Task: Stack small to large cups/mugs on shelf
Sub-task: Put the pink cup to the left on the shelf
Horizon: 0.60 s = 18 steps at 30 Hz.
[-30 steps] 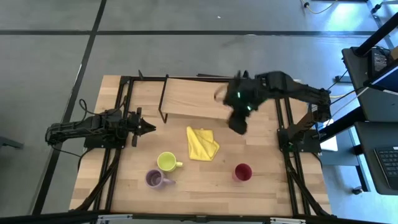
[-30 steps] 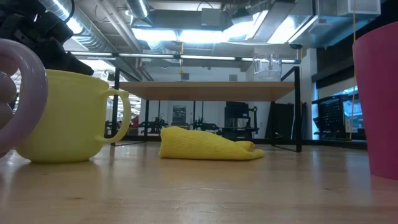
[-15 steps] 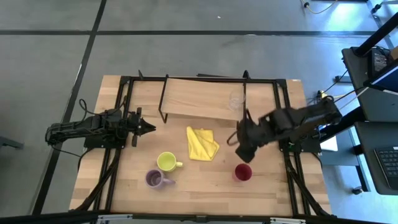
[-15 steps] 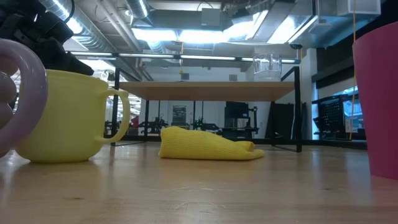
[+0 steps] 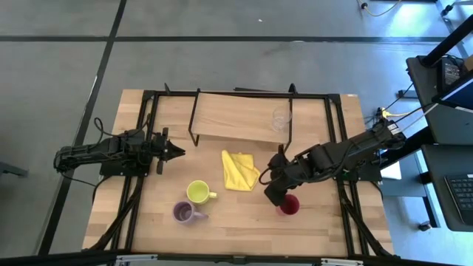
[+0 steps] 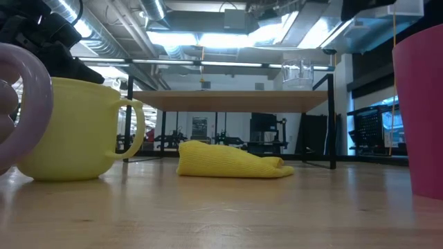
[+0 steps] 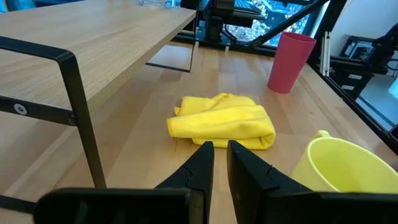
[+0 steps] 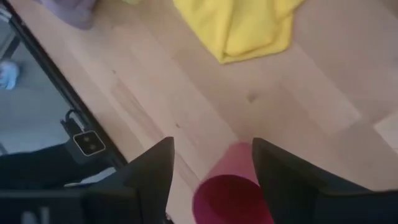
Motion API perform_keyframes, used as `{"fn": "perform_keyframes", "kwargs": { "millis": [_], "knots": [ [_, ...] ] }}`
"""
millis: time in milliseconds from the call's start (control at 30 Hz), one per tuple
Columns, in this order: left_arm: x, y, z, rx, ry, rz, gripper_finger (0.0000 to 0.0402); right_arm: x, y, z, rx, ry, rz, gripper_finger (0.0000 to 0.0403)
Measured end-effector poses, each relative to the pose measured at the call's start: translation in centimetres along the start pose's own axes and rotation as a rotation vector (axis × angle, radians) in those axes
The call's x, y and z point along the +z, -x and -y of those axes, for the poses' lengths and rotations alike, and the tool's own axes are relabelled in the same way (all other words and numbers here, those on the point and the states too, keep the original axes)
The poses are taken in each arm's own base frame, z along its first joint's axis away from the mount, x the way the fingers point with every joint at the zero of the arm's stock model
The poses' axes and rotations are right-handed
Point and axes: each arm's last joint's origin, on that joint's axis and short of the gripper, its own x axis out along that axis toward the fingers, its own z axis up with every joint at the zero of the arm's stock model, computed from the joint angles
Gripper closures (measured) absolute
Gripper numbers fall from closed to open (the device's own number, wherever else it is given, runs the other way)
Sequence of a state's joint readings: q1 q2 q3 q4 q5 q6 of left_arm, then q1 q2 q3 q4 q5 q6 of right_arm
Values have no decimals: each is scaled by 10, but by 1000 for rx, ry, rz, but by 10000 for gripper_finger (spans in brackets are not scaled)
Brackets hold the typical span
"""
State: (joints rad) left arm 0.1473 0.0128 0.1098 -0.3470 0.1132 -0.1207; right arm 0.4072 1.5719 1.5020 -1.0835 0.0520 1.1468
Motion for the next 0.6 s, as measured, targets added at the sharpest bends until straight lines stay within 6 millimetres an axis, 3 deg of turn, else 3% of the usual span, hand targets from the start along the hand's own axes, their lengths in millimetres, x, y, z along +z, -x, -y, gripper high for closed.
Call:
{"fn": "perform_keyframes", "kwargs": {
  "millis": [600],
  "knots": [
    [0, 0, 0, 0, 0, 0, 363, 20, -12, 7, 26, 237, 32, 185]
  ]
}}
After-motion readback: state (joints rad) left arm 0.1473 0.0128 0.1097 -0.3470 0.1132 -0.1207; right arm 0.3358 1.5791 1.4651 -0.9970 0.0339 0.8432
